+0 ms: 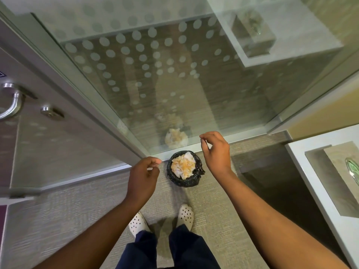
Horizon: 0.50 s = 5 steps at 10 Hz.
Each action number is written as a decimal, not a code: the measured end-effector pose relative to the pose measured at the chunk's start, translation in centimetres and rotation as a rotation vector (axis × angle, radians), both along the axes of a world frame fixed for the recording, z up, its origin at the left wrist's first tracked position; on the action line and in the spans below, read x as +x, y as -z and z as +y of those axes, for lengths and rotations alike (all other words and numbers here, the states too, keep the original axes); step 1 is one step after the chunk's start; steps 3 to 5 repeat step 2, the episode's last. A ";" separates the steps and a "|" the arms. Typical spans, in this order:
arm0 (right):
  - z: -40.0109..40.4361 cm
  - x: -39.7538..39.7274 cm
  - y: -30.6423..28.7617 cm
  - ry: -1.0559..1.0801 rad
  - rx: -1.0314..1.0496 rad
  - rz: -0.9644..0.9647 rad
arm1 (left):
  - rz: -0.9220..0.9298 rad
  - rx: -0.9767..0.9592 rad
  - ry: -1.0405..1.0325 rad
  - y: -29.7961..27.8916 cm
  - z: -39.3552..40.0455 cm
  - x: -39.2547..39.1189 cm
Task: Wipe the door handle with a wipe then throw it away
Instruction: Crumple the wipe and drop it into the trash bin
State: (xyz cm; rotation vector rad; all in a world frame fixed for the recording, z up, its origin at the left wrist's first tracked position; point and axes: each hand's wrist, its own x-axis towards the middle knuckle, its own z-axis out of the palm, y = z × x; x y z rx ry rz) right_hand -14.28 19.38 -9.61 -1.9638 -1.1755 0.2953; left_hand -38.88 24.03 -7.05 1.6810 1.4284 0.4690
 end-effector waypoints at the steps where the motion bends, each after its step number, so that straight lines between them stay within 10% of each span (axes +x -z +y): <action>1: -0.7 0.2 -1.5 -0.015 0.067 -0.064 | 0.036 0.156 0.126 -0.5 -0.2 1.0; 5: -1.7 -0.2 -3.7 -0.081 0.114 -0.230 | 0.019 0.409 0.287 -1.8 -0.1 2.8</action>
